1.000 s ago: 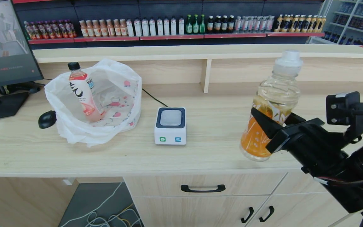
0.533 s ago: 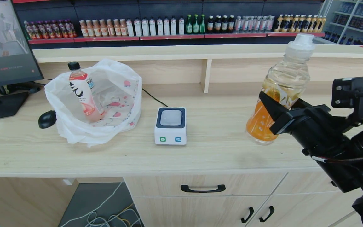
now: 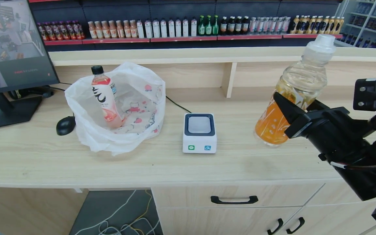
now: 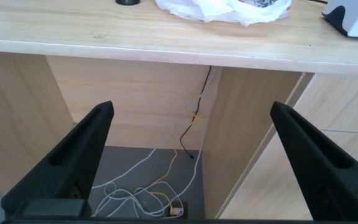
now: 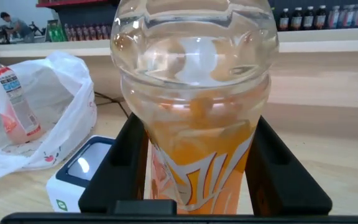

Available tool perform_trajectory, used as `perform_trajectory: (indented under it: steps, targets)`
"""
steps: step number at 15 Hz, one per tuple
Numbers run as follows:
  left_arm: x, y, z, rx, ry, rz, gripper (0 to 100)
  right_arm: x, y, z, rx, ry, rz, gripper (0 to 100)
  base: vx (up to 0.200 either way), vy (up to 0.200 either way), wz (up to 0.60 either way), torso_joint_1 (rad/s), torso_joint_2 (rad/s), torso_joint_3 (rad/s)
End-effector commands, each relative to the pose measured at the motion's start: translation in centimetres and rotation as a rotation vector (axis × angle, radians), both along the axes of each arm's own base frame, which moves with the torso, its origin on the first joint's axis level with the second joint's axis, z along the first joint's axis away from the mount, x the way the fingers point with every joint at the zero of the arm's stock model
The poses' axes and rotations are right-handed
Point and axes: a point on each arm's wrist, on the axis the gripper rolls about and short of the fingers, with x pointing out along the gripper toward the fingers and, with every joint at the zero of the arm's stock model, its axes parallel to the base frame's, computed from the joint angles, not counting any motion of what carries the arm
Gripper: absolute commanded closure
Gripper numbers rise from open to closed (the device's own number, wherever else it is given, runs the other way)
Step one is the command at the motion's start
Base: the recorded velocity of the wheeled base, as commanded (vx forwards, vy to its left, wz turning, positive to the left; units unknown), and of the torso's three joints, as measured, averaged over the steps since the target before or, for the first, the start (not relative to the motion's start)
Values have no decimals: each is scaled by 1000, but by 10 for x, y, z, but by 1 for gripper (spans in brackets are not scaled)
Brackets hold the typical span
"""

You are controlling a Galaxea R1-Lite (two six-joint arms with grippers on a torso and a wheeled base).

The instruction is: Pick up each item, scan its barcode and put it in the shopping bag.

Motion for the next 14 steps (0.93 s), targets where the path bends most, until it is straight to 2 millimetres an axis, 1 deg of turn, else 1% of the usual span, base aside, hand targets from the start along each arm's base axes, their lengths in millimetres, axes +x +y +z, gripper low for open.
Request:
perform_trajectory:
  steps: [1, 10, 14]
  targets:
    - [0, 0, 0, 0, 0, -2, 0, -1, 0, 1, 2, -4, 0, 100, 0, 200, 0, 7, 12, 2]
    - [0, 0, 0, 1, 0, -2, 0, -2, -1, 2, 4, -8, 0, 100, 0, 200, 0, 3, 1, 2]
    - [0, 0, 0, 1, 0, -2, 0, -3, -1, 4, 8, -14, 0, 100, 0, 0, 0, 0, 0, 0]
